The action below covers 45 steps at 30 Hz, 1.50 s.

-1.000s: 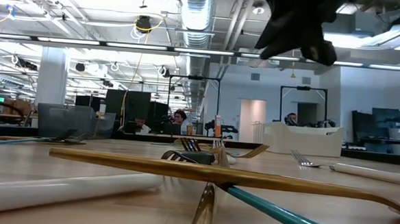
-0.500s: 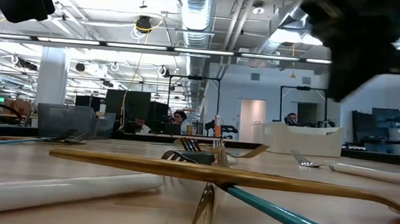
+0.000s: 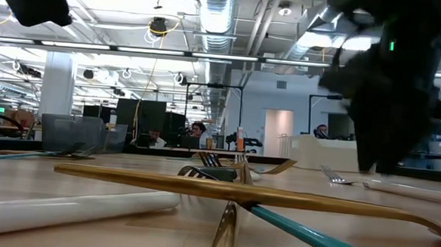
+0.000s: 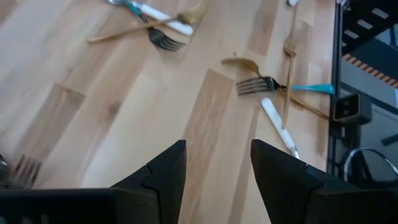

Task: Sort silverware by color (type)
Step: Put the white fork into the bottom black bin

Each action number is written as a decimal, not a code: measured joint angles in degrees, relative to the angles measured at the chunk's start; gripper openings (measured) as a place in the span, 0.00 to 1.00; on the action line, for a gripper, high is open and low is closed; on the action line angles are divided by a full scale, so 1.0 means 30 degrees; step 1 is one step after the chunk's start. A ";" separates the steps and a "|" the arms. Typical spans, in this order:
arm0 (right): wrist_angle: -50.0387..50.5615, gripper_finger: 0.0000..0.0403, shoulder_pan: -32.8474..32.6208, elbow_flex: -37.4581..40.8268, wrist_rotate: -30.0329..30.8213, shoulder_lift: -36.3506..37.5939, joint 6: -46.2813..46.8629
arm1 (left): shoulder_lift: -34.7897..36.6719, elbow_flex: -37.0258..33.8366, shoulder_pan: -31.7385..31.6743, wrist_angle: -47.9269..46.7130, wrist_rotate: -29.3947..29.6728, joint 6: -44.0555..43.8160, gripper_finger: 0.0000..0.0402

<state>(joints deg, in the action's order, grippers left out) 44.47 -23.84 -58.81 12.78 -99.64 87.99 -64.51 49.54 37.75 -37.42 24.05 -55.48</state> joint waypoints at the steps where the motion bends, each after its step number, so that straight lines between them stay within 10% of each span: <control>1: -0.0049 0.46 -0.0005 0.0016 -0.0297 -0.0369 0.0115 | 0.0001 0.0000 0.0055 -0.0025 -0.0130 -0.0181 0.42; 22: -0.1772 0.04 0.0634 -0.0160 -0.0782 0.1280 -0.1335 | 0.0007 -0.0007 -0.0617 0.0009 0.0209 -0.0377 0.42; 36: -0.7761 0.03 0.1855 -0.0191 0.3652 0.5241 -0.5820 | 0.0007 -0.0007 -0.3557 0.3622 -0.0765 0.3131 0.42; 45: 0.1306 0.24 0.2239 -0.0181 0.2672 0.4978 -0.8052 | 0.0007 -0.0007 -0.4522 0.3819 -0.1979 0.3112 0.42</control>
<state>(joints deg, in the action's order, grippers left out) 48.39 -17.12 -59.35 20.80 -84.71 63.83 -64.49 49.52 24.18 -25.96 18.11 -46.15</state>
